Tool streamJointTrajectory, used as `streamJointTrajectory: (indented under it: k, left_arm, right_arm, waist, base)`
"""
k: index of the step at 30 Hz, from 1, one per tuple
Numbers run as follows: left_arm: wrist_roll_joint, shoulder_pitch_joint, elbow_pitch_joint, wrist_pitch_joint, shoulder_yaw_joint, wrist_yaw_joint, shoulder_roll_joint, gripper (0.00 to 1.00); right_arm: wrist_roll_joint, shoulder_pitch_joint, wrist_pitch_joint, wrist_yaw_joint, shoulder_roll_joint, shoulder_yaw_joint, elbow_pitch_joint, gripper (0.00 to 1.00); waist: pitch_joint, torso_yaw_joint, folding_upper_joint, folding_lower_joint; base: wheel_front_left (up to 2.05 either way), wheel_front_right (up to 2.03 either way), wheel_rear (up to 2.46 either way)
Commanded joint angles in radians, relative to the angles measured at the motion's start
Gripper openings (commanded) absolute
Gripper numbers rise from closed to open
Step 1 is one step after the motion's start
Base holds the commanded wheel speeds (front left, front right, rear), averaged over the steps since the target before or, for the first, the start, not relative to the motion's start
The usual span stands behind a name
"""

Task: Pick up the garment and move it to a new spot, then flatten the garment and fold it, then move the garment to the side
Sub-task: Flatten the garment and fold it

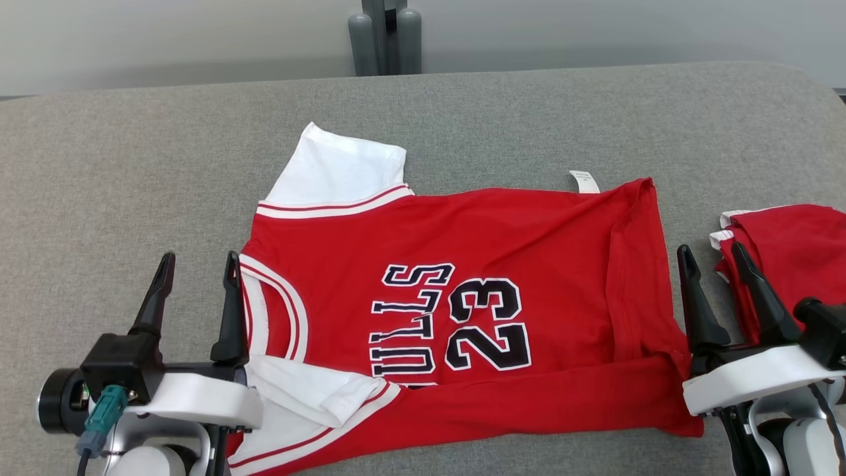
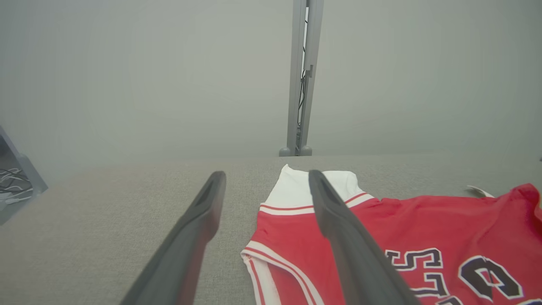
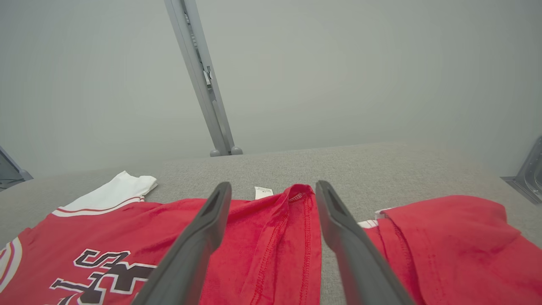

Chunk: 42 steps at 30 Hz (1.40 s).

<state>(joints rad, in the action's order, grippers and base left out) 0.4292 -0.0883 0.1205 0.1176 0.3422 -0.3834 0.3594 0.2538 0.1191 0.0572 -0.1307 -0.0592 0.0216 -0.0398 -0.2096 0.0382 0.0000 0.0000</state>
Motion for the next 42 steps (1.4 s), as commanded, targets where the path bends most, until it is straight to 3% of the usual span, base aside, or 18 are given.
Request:
streamJointTrajectory:
  k: [1, 4, 9, 12, 19, 30, 40, 42]
  left_arm:
    - [-0.008, -0.022, 0.012, 0.002, -0.004, 0.000, 0.006, 1.00]
    - [-0.014, -0.081, 0.017, -0.002, -0.001, 0.018, 0.015, 1.00]
    - [-0.030, -0.284, -0.037, -0.059, 0.032, 0.098, 0.028, 1.00]
    - [-0.016, -0.471, -0.191, -0.128, 0.074, 0.178, 0.007, 1.00]
    - [0.043, -0.718, -0.557, -0.198, 0.085, 0.291, -0.041, 1.00]
    - [0.092, -0.891, -0.929, -0.202, 0.056, 0.365, -0.041, 1.00]
    - [0.116, -0.963, -1.124, -0.175, 0.054, 0.427, -0.051, 1.00]
    - [0.118, -0.969, -1.151, -0.170, 0.059, 0.438, -0.053, 0.96]
  right_arm:
    - [0.004, 0.001, -0.003, 0.000, 0.000, 0.002, 0.010, 1.00]
    - [0.005, 0.006, -0.002, 0.000, 0.000, 0.001, 0.019, 1.00]
    - [0.011, 0.029, 0.000, 0.000, 0.003, -0.015, 0.050, 1.00]
    - [0.020, 0.053, 0.014, 0.000, 0.004, -0.032, 0.054, 1.00]
    - [0.038, 0.083, 0.045, 0.000, 0.006, -0.057, 0.033, 1.00]
    - [0.046, 0.106, 0.070, 0.000, 0.007, -0.072, 0.008, 1.00]
    - [0.046, 0.118, 0.076, 0.000, 0.007, -0.080, -0.003, 1.00]
    - [0.046, 0.119, 0.074, 0.000, 0.007, -0.081, -0.005, 1.00]
  waist:
    - [-0.004, -0.001, 0.0000, 0.0000]
    - [-0.018, 0.000, 0.0000, 0.0000]
    - [-0.078, 0.028, 0.0000, 0.0000]
    - [-0.136, 0.073, 0.0000, 0.0000]
    - [-0.223, 0.147, 0.0000, 0.0000]
    - [-0.284, 0.183, 0.0000, 0.0000]
    - [-0.302, 0.198, 0.0000, 0.0000]
    - [-0.303, 0.203, 0.0000, 0.0000]
  base:
    - [0.00, 0.00, 0.00]
    - [0.00, 0.00, 0.00]
    - [0.00, 0.00, 0.00]
    - [0.00, 0.00, 0.00]
    - [0.00, 0.00, 0.00]
    - [0.00, 0.00, 0.00]
    - [0.00, 0.00, 0.00]
    - [0.00, 0.00, 0.00]
